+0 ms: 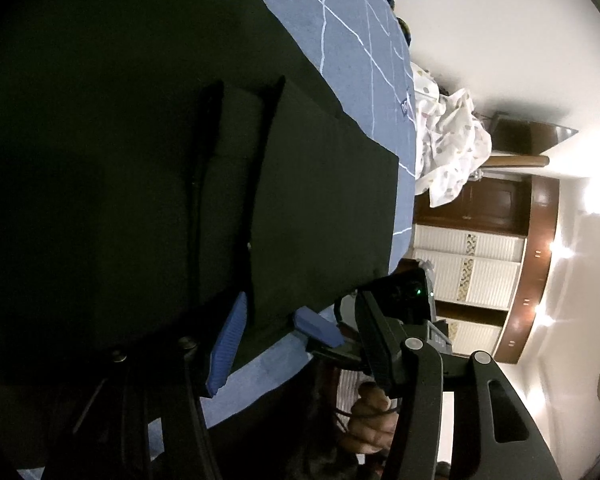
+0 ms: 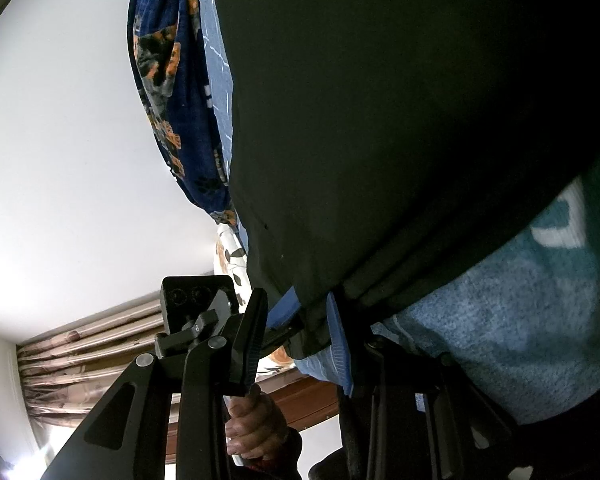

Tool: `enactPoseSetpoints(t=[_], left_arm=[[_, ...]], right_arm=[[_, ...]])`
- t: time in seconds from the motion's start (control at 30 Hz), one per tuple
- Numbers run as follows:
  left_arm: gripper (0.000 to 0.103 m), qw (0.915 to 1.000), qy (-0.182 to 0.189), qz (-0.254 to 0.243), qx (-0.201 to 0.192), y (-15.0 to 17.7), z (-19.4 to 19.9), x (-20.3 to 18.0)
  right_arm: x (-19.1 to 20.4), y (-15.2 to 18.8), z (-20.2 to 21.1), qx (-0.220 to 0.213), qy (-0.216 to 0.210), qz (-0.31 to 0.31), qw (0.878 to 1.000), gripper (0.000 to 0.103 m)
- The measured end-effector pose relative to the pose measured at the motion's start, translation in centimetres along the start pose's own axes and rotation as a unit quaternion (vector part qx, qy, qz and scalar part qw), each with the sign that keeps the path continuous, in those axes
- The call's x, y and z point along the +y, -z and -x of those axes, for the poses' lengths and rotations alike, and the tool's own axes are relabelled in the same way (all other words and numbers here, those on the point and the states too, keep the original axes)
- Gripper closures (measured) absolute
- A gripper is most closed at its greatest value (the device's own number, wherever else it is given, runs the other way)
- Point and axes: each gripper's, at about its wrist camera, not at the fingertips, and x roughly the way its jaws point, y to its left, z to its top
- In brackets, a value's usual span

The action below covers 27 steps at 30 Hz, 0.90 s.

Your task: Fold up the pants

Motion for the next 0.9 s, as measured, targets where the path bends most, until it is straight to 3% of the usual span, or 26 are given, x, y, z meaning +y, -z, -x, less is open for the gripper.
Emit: enactPoseSetpoints(t=[0.33,0.53,0.63,0.9], left_arm=[[0.043,0.9999,-0.01,-0.006,-0.005,0.4,0.4,-0.2],[0.041,0.9997,0.015,0.016,0.012,0.0,-0.1,0.3],[0.028,0.9989,0.032,0.029,0.02,-0.6,-0.7,0.4],[0.027,0.9977,0.056,0.039,-0.002,-1.0,-0.8,0.4]], right_arm=[[0.1,0.0,0.0,0.001,0.0,-0.002,1.0,0.076],[0.1,-0.1,0.0,0.002,0.0,-0.002,1.0,0.076],[0.0,-0.1,0.0,0.001,0.001,-0.002,1.0,0.076],[-0.1,-0.2,0.0,0.003,0.005,0.0,1.0,0.078]])
